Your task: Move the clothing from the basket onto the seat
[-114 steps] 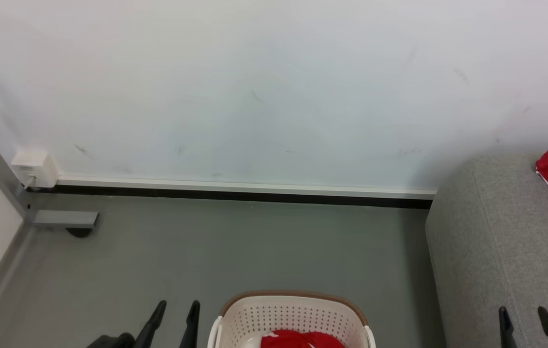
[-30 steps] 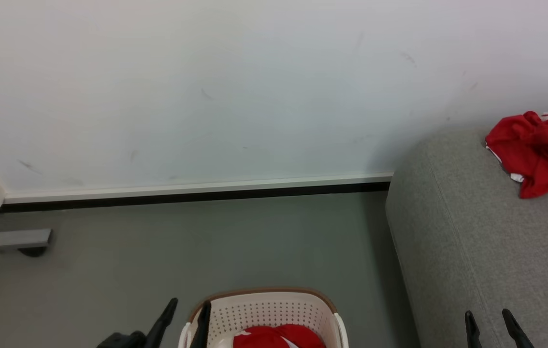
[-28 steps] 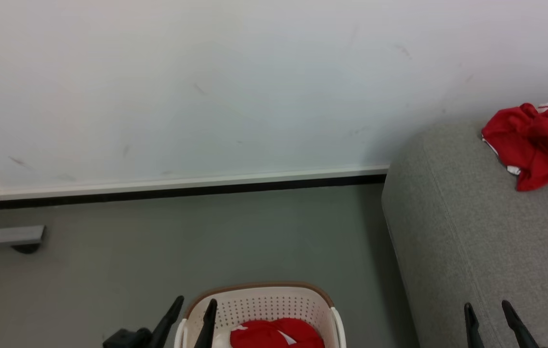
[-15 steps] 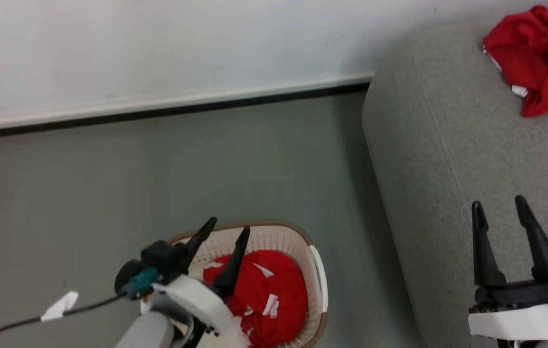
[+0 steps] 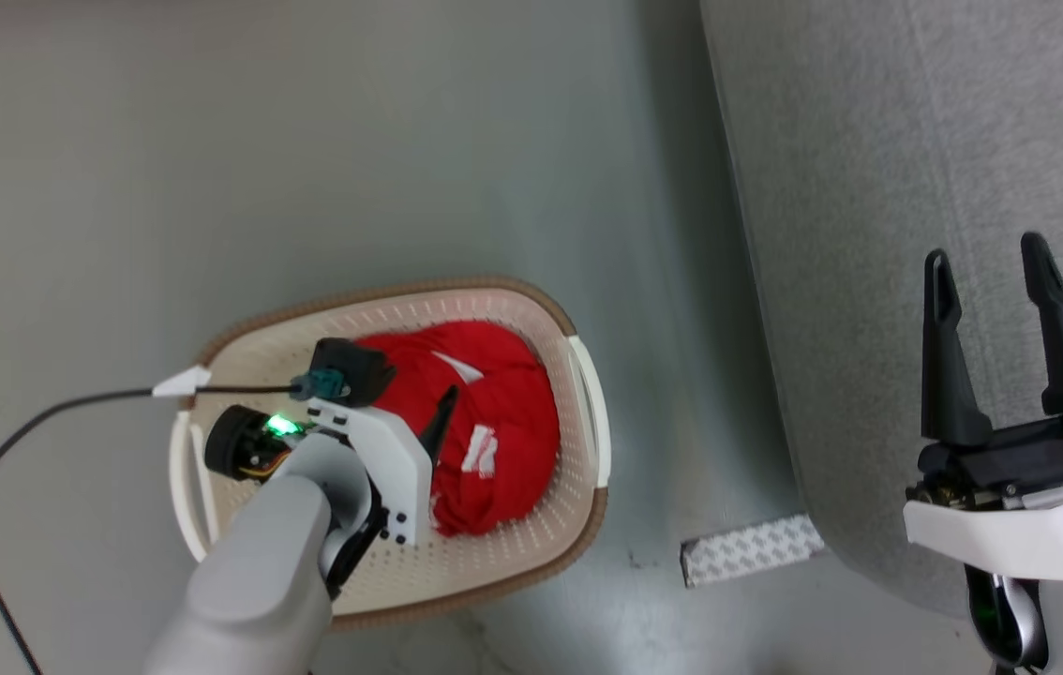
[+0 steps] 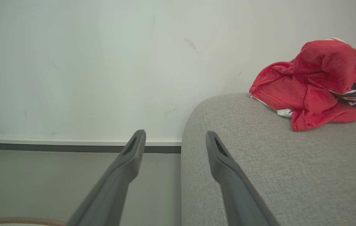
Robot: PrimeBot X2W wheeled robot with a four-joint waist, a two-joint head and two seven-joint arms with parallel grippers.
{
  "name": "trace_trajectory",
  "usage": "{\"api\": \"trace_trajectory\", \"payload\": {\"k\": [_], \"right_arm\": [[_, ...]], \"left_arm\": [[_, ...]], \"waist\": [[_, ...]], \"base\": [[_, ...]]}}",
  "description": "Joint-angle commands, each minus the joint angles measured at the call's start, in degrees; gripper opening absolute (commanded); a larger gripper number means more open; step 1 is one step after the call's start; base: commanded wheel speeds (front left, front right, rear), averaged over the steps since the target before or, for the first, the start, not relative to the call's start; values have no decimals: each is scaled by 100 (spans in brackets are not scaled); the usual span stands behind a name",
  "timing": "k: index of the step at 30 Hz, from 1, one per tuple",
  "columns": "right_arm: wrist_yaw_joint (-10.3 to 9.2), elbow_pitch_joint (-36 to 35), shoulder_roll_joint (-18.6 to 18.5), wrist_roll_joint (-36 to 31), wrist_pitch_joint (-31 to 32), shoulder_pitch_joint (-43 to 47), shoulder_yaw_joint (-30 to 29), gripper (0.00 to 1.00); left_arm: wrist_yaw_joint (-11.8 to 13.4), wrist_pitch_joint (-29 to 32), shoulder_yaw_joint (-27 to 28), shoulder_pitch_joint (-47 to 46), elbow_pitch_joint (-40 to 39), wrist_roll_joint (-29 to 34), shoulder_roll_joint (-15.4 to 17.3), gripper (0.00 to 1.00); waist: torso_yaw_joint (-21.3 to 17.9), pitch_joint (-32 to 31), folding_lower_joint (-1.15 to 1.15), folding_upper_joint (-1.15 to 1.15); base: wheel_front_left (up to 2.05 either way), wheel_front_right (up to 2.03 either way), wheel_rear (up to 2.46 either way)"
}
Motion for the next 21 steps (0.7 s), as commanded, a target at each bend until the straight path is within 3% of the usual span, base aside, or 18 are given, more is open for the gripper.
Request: {"api": "trace_trajectory", "payload": {"k": [1,10,21], "right_arm": [[-14,-53,9,67,6,-87,-6,100],[-14,-328,12,35,6,-503,54,100],[-14,-405,13,-101,7,-491,116,100]], "left_arm": [[16,22,0,-105,39,46,0,100],[106,66,-16,-947,1203,61,-3,100],[145,-227,111,-1593,2053,-117,51,100]], "waist": [[-155,434,-2,0],[-389,1418,-2,0],[-495,1862,-2,0]], "base": [[0,0,0],[0,0,0],[0,0,0]]}}
